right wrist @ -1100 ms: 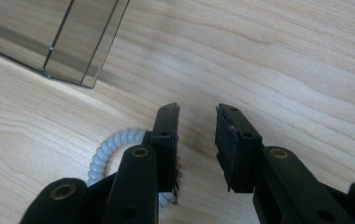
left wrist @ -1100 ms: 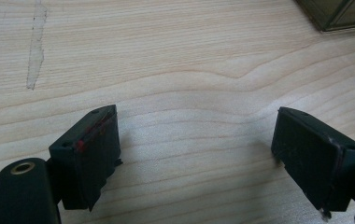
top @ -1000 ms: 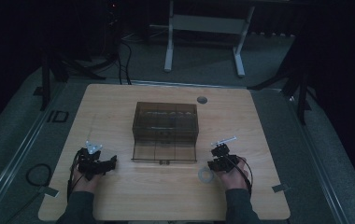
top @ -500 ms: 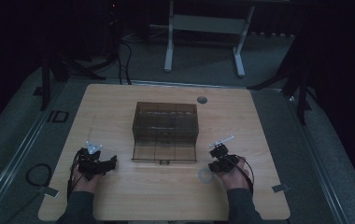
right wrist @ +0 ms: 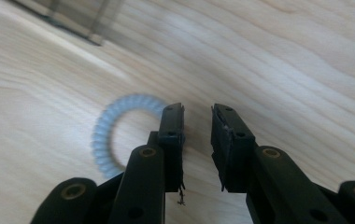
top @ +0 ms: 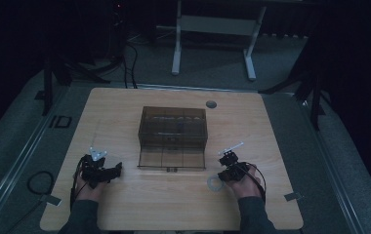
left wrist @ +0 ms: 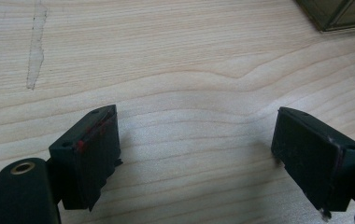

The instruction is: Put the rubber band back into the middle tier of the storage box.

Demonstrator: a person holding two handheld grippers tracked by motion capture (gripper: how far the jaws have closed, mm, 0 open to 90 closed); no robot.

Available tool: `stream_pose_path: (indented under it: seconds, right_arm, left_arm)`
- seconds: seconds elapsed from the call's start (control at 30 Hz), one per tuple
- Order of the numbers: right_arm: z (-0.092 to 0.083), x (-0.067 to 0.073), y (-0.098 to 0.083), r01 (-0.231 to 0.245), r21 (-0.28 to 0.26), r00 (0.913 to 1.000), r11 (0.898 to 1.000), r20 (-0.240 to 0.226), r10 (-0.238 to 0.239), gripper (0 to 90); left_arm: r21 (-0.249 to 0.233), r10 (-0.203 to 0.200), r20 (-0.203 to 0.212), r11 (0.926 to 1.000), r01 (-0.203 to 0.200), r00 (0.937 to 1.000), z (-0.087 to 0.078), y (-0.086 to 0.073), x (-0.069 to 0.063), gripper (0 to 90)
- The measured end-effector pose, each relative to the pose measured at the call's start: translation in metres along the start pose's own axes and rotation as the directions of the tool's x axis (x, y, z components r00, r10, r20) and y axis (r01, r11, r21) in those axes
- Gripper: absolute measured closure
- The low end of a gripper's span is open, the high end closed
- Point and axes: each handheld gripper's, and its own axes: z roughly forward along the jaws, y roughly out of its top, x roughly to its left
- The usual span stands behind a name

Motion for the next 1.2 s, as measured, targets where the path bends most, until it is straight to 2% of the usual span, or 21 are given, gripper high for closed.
stream_pose_path:
  seconds: [0.03, 0.3, 0.73, 0.9, 1.2]
  right_arm:
    - [0.0, 0.0, 0.0, 0.001, -0.002, 0.9999, 1.0, -0.011, -0.001, 74.1]
    - [0.004, 0.007, 0.001, 0.049, 0.053, 0.9988, 0.997, -0.005, -0.049, 76.1]
    - [0.007, 0.009, 0.001, 0.085, 0.107, 0.9964, 0.991, -0.012, -0.084, 77.8]
    - [0.006, 0.008, 0.001, 0.087, 0.118, 0.9962, 0.989, -0.008, -0.086, 78.3]
    - [0.007, 0.011, 0.003, 0.115, 0.153, 0.9926, 0.982, 0.022, -0.119, 79.0]
  left_arm:
    - [0.0, 0.0, 0.0, 1.0, 0.0, 1.0, 0.0, 0.0, 0.0, 15.3]
    - [0.0, 0.0, 0.0, 1.0, 0.0, 1.0, 0.0, 0.0, 0.0, 15.3]
    - [0.0, 0.0, 0.0, 1.0, 0.0, 1.0, 0.0, 0.0, 0.0, 15.3]
    - [-0.001, 0.0, 0.0, 1.0, 0.0, 1.0, 0.0, 0.0, 0.0, 15.3]
    - [-0.001, 0.0, 0.0, 1.0, 0.0, 1.0, 0.0, 0.0, 0.0, 15.3]
